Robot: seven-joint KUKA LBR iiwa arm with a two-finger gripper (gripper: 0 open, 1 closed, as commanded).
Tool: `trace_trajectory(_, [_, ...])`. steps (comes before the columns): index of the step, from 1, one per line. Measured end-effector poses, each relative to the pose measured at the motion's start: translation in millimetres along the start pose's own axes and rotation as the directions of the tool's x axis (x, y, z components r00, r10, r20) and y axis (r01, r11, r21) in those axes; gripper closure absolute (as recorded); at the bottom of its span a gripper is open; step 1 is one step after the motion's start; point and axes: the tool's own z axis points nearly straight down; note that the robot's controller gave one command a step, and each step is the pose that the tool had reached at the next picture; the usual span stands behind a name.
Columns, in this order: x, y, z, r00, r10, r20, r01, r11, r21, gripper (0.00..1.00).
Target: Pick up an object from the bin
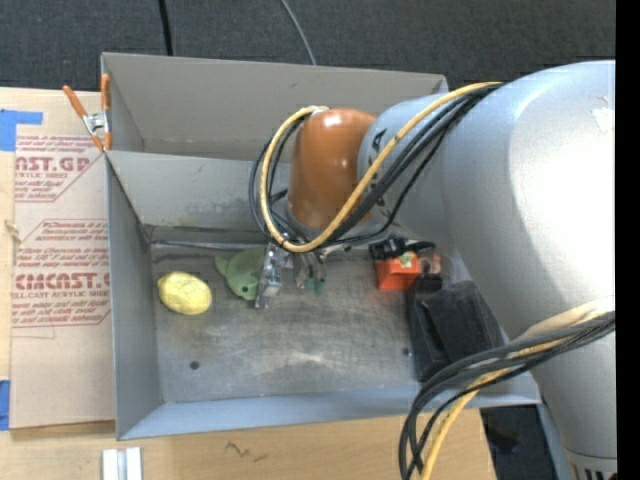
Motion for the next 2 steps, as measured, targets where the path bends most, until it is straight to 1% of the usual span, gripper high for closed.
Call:
trace_trajectory(1, [2.5,-0.4,-18.0,1.000,0.000,-0.010,0.000,1.000,0.002,1.00])
trace_trajectory(2, [1.7,0.3,-40.7,1.000,0.000,-0.007,0.000,1.000,0.000,1.00])
